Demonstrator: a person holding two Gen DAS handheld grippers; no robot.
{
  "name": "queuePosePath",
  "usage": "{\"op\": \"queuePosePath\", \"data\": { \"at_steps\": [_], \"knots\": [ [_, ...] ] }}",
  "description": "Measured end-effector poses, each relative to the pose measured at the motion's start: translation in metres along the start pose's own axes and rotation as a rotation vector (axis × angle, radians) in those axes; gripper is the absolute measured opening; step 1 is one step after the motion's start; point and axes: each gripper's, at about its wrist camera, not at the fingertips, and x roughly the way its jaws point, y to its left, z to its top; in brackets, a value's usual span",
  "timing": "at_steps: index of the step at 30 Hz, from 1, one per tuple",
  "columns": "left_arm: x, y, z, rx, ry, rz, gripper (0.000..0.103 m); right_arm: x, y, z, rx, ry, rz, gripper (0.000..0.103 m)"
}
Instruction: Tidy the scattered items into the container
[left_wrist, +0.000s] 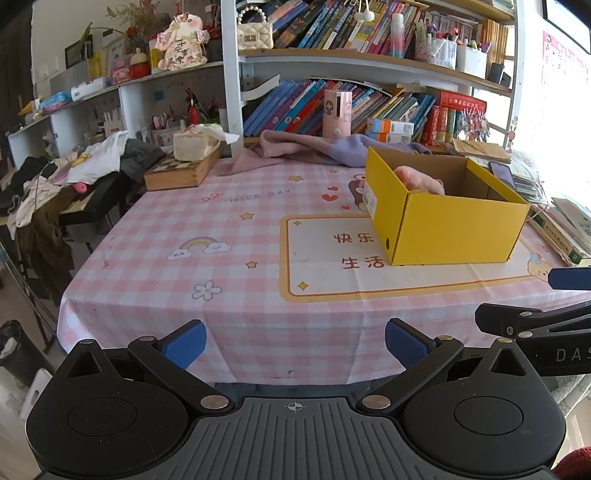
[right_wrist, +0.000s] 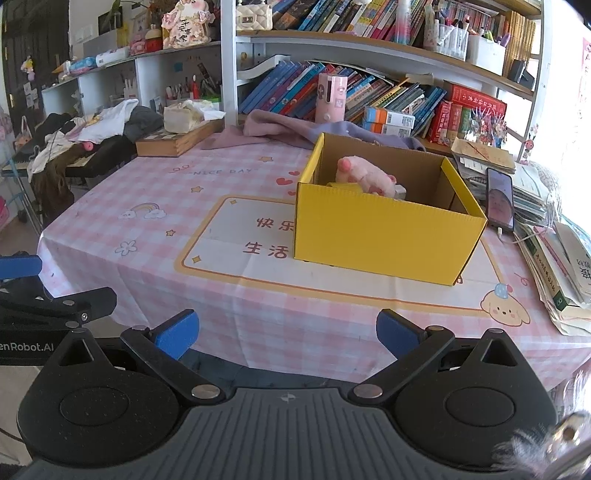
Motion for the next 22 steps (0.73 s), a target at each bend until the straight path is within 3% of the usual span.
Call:
{"op": "queuePosePath", "data": {
  "at_steps": [22],
  "knots": [
    [0.0006,-0.0024,0.0013,0.006,0.001,0.001,0.103,0.0063,-0.0062,-0.0038,0.018,0.035,0.015,0.103]
  ]
}}
